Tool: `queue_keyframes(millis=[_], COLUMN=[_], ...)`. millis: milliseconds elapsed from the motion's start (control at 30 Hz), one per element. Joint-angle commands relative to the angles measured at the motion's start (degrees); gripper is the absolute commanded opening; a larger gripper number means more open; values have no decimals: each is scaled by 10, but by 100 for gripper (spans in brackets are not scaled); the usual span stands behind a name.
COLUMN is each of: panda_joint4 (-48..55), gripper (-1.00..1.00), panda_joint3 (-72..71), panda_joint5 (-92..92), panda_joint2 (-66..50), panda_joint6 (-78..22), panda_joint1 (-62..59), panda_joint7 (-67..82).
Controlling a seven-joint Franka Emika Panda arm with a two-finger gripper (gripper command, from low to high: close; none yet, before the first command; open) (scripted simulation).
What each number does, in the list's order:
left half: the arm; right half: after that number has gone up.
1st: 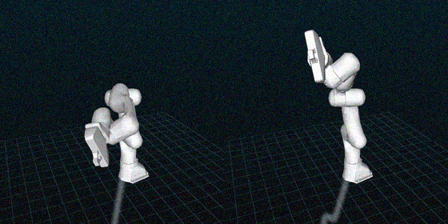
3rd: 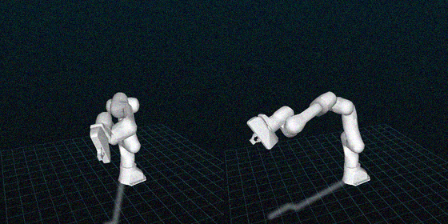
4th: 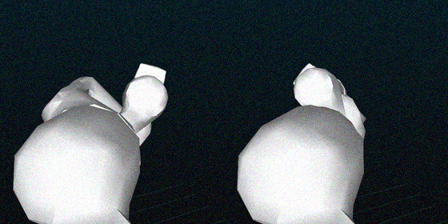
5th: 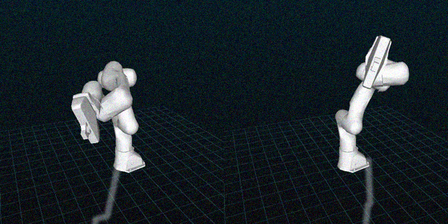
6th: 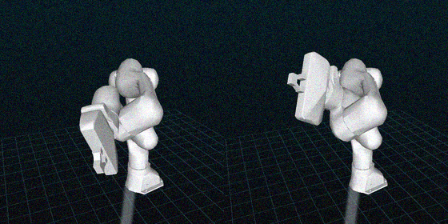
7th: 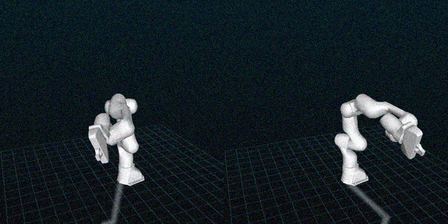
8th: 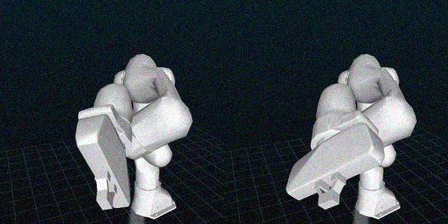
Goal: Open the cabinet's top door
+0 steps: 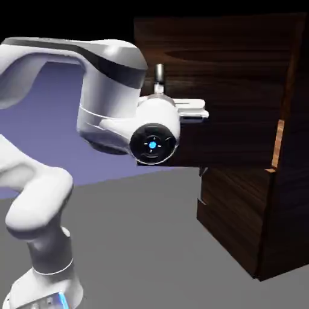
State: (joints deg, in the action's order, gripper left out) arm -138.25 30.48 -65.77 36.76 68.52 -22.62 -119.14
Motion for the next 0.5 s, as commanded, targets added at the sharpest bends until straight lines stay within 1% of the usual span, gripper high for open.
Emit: queue_keyframes(millis=[0, 233, 400, 467], panda_joint4=[20, 157, 249, 268], gripper=[-100, -100, -100, -100], panda_joint3=[17, 118, 169, 177], panda_joint5=[9, 45, 48, 47], panda_joint2=[-21, -166, -270, -293], panda_joint6=[-24, -186, -295, -318], panda_joint1=[10, 71, 91, 91], panda_joint7=[7, 64, 111, 122])
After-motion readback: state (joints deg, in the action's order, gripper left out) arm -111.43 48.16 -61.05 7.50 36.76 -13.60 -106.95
